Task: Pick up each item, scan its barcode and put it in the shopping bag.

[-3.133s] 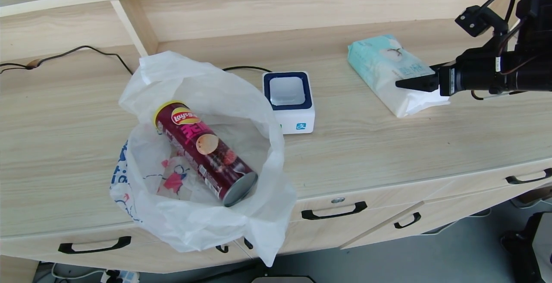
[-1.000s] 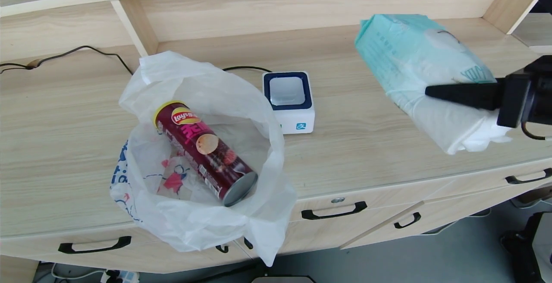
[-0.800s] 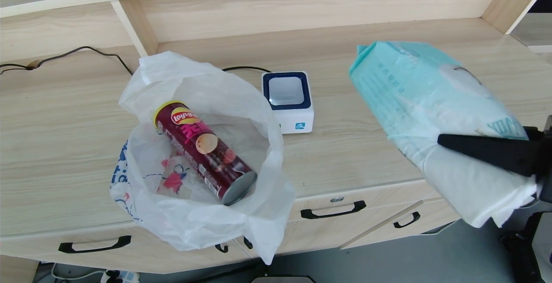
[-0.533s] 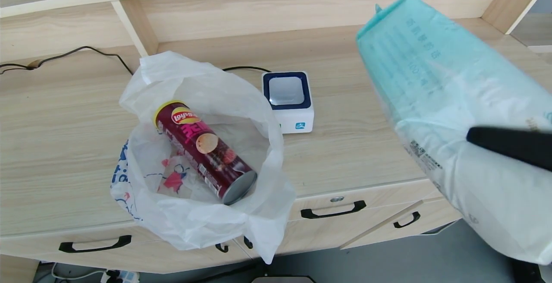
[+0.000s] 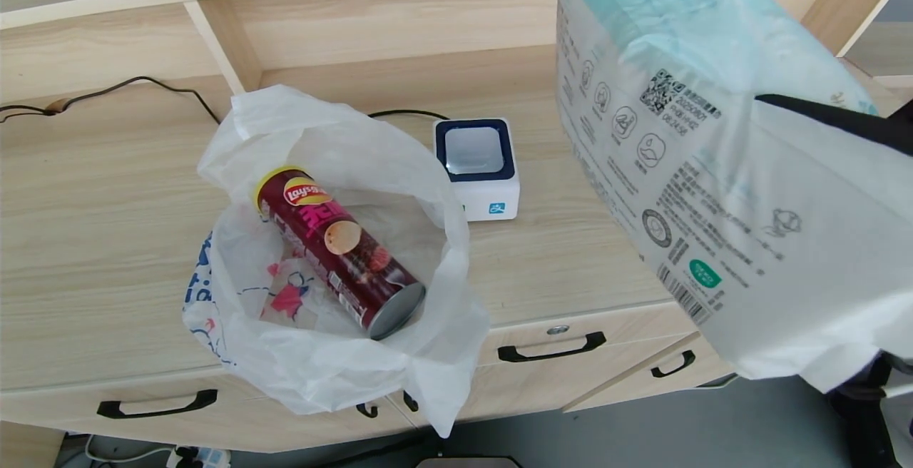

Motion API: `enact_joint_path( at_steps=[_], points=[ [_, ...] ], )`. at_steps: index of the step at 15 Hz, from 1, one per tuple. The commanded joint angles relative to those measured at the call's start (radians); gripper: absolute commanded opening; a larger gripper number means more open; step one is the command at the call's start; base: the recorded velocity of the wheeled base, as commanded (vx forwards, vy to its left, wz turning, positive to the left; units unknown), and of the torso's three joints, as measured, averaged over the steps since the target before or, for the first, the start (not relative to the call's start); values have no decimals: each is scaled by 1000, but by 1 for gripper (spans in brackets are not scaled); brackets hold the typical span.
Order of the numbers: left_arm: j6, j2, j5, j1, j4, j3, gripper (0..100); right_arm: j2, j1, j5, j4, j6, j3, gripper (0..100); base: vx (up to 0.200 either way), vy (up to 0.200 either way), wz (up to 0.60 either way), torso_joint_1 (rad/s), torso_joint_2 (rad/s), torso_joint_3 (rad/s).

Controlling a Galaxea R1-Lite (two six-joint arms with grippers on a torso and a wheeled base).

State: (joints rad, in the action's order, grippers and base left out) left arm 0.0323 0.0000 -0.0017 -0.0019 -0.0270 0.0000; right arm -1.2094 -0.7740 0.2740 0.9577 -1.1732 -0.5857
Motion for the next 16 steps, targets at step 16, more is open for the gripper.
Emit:
enact_joint_path(
  at_steps=[16],
  points=[
    [57,2,-1,0,1,0,100,-154,-103,1,437,-505,119,0,0,0,0,0,0,0]
  ],
)
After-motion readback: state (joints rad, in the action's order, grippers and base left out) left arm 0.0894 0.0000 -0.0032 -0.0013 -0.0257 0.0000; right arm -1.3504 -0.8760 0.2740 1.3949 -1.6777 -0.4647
